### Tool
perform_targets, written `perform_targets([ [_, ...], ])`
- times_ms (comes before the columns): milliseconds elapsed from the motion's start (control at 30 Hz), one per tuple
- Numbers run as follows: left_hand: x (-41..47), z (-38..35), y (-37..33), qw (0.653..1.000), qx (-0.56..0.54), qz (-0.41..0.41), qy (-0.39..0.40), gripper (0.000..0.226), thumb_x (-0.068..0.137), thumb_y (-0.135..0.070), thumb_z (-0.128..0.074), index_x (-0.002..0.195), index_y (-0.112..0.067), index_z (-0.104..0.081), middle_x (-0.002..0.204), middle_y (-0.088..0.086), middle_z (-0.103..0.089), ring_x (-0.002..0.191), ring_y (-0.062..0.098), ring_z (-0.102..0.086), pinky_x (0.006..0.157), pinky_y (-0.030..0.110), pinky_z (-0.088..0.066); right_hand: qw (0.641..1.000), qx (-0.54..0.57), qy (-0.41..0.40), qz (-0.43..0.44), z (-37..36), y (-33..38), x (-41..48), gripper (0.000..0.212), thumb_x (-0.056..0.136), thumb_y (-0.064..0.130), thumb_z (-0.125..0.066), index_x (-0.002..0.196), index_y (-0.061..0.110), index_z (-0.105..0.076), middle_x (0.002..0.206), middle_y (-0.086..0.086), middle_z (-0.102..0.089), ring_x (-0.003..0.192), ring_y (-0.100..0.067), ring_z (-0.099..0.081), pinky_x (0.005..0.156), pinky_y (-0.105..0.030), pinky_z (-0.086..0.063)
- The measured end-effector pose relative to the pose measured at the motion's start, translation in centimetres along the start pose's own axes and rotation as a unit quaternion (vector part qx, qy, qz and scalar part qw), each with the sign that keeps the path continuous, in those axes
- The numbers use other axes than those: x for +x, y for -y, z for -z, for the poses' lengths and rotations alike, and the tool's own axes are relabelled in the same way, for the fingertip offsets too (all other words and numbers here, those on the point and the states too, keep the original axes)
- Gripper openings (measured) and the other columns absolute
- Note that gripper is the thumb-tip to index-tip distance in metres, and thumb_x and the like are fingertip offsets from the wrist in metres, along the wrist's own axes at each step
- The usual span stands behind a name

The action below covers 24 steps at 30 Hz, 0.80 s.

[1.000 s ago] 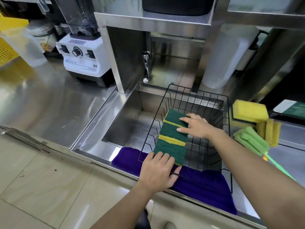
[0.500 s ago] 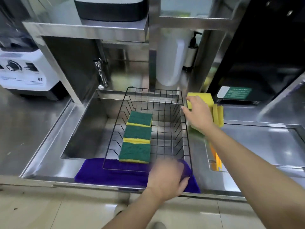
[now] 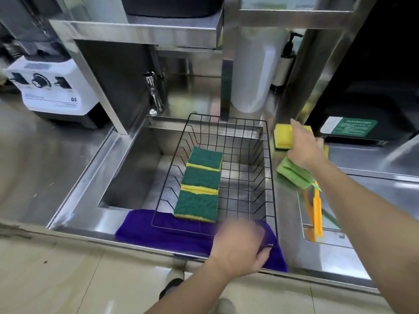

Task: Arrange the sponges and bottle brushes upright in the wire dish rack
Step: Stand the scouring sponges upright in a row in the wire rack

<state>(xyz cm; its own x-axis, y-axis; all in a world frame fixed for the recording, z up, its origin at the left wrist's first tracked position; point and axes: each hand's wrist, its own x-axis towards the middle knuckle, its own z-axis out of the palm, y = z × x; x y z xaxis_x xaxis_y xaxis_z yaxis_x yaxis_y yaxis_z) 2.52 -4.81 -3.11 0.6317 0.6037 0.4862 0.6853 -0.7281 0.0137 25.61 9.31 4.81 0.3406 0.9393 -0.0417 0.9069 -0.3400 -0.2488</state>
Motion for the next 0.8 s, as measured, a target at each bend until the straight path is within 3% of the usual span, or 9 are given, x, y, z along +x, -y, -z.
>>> perform_targets([
  [167, -0.1, 0.0, 0.0, 1.0, -0.001, 0.008, 0.017, 0.031, 0.079, -0.05, -0.054, 0.077, -0.02, -0.062, 0.072, -0.003, -0.058, 0.066, 0.019, -0.051, 0.059, 0.03, -0.037, 0.992, -0.079, 0.082, 0.046, 0.3, 0.6, 2.0, 0.099, 0.077, -0.001, -0.056, 0.151, 0.026, 0.004, 0.161, -0.005, -0.003, 0.149, -0.021, -0.002, 0.115, -0.052, -0.013],
  [300, 0.0, 0.0, 0.0, 1.0, -0.007, 0.011, 0.015, 0.03, 0.079, -0.048, -0.054, 0.076, -0.02, -0.062, 0.071, -0.003, -0.058, 0.065, 0.019, -0.052, 0.059, 0.029, -0.038, 0.983, -0.132, 0.118, 0.05, 0.5, 0.6, 2.9, 0.1, 0.075, 0.006, -0.055, 0.149, 0.029, 0.008, 0.154, -0.011, -0.023, 0.143, -0.031, -0.017, 0.111, -0.053, -0.017],
  [367, 0.0, -0.1, 0.0, 1.0, -0.008, 0.011, 0.011, 0.029, 0.079, -0.048, -0.053, 0.075, -0.019, -0.061, 0.071, -0.003, -0.058, 0.065, 0.019, -0.051, 0.059, 0.03, -0.038, 0.972, -0.196, 0.122, 0.049, 0.6, 0.7, 3.1, 0.094, 0.074, 0.011, -0.054, 0.15, 0.027, 0.0, 0.147, -0.015, -0.029, 0.136, -0.036, -0.024, 0.108, -0.052, -0.02],
  [433, 0.0, -0.1, 0.0, 1.0, -0.006, 0.011, 0.014, 0.029, 0.078, -0.048, -0.053, 0.075, -0.02, -0.061, 0.07, -0.003, -0.058, 0.064, 0.019, -0.052, 0.06, 0.03, -0.038, 0.957, -0.254, 0.127, 0.055, 0.6, 1.0, 3.0, 0.076, 0.075, 0.015, -0.054, 0.144, 0.019, -0.024, 0.138, -0.018, -0.034, 0.131, -0.037, -0.027, 0.107, -0.051, -0.022],
  [500, 0.0, -0.1, 0.0, 1.0, -0.004, 0.012, 0.02, 0.029, 0.078, -0.048, -0.054, 0.074, -0.02, -0.061, 0.07, -0.004, -0.058, 0.065, 0.019, -0.052, 0.061, 0.03, -0.039, 0.952, -0.28, 0.111, 0.06, 0.4, 1.2, 2.7, 0.061, 0.075, 0.014, -0.056, 0.133, 0.012, -0.037, 0.131, -0.019, -0.036, 0.127, -0.037, -0.03, 0.105, -0.049, -0.025],
  [667, 0.1, 0.0, 0.0, 1.0, -0.005, 0.01, 0.016, 0.028, 0.077, -0.047, -0.055, 0.074, -0.02, -0.061, 0.07, -0.004, -0.059, 0.064, 0.018, -0.053, 0.06, 0.029, -0.04, 0.974, -0.219, 0.022, 0.054, 0.9, 1.8, 2.5, 0.046, 0.079, 0.003, -0.057, 0.122, -0.001, -0.041, 0.131, -0.022, -0.03, 0.117, -0.042, -0.036, 0.092, -0.048, -0.043],
  [800, 0.0, -0.2, 0.0, 1.0, -0.003, 0.007, 0.001, 0.027, 0.077, -0.046, -0.055, 0.073, -0.02, -0.06, 0.069, -0.003, -0.058, 0.064, 0.019, -0.052, 0.059, 0.03, -0.039, 0.974, -0.203, 0.062, 0.077, 2.1, 1.6, 2.7, 0.04, 0.082, -0.002, -0.05, 0.121, 0.002, -0.044, 0.127, -0.021, -0.039, 0.115, -0.044, -0.039, 0.092, -0.046, -0.039],
])
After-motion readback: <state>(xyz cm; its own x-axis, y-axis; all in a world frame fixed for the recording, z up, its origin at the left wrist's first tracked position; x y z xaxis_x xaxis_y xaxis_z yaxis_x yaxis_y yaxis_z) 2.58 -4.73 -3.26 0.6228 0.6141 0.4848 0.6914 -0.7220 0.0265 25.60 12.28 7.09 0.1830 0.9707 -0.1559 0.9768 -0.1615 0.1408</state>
